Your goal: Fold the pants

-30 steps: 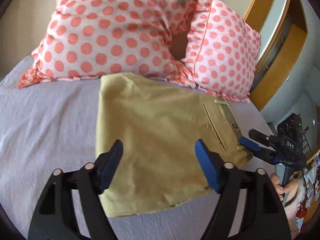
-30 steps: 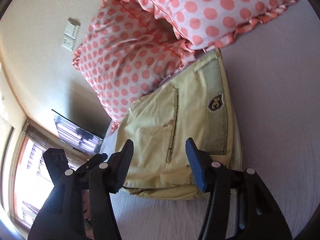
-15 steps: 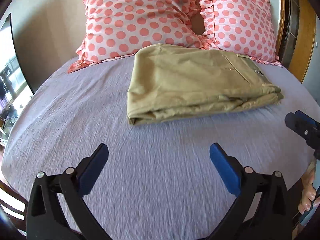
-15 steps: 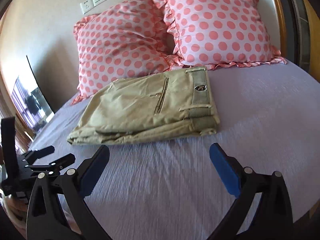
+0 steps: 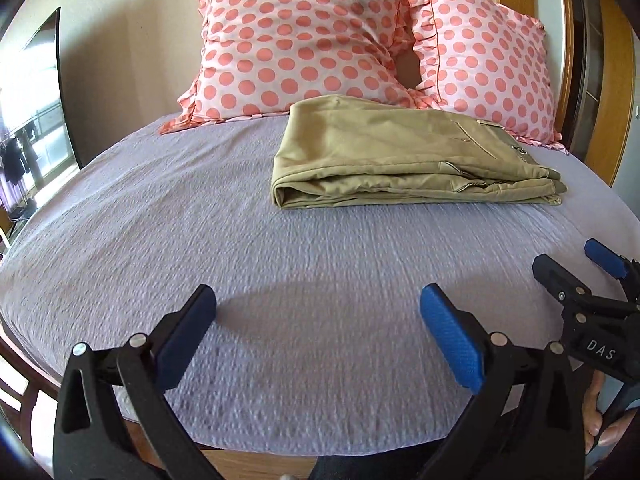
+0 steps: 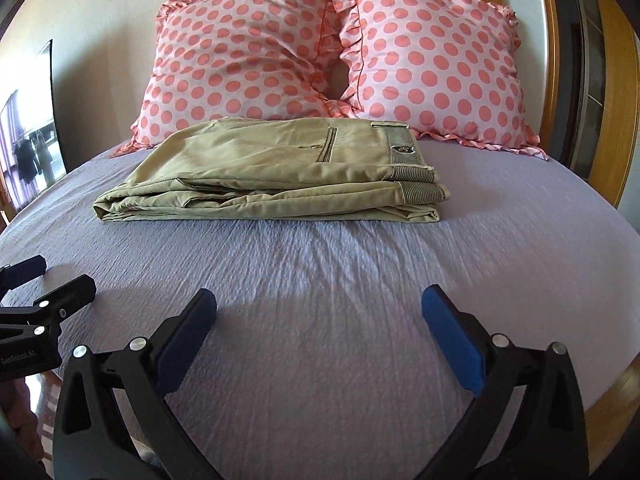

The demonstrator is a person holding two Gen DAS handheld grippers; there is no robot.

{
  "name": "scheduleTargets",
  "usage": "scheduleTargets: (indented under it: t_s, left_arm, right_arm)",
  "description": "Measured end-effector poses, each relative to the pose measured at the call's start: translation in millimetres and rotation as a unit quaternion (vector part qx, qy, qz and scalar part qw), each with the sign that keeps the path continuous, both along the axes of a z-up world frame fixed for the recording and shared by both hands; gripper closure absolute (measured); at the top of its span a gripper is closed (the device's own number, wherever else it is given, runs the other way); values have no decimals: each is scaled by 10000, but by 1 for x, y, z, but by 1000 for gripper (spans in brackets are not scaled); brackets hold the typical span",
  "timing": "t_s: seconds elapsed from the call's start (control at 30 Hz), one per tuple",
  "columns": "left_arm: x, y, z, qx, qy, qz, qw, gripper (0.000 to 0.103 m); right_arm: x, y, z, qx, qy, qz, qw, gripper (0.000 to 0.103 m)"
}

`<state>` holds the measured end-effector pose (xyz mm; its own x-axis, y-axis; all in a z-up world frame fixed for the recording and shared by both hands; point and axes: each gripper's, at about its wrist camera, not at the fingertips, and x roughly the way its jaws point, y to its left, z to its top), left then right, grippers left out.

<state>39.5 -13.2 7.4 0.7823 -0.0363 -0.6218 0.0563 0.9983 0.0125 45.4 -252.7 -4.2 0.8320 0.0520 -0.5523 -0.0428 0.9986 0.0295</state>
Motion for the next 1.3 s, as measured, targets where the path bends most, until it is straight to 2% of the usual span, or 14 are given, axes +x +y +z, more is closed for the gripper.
scheduleTargets:
  t_s: [1.3]
  left_arm:
    - [-3,-4,0,12,-47,39,10000,2]
  right_arm:
    - [1,0,2,-13,81,-11,10000,1]
